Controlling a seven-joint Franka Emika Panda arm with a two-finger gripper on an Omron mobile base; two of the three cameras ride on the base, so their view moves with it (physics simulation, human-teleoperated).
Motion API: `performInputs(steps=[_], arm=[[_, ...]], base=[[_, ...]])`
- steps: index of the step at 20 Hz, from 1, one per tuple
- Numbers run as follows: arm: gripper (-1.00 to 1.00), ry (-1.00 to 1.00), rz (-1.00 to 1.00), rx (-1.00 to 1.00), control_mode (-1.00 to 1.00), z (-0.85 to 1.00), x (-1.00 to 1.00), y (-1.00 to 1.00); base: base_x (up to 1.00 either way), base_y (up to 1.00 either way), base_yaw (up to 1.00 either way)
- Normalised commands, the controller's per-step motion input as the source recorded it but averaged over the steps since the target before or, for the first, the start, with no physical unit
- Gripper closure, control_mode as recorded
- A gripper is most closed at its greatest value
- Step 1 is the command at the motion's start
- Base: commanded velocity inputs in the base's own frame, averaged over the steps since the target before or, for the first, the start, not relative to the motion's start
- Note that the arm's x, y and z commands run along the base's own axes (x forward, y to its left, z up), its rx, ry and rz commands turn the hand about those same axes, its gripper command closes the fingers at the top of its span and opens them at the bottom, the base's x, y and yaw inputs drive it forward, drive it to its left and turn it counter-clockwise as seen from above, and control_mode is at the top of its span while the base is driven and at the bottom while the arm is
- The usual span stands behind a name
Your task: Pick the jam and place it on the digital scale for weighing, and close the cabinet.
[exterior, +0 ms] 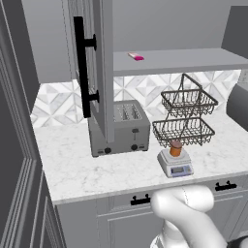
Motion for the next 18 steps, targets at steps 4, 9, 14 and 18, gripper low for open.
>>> performInputs(steps=[4, 9, 14, 18], arm=[[-1.00, -0.03, -0.02, 0.10, -1.00, 0.20, -0.19, -0.50], [-1.00, 0.05, -0.04, 0.00, -1.00, 0.00, -0.09, -0.18], [-1.00, 0.13, 0.00, 0.00, -1.00, 0.00, -0.03, -0.37], [-1.00, 0.05, 0.00, 0.01, -1.00, 0.00, -0.09, -0.76]], base=[[0.00, 0.00, 0.00], [0.00, 0.00, 0.00], [0.00, 0.00, 0.00], [0.00, 0.00, 0.00]])
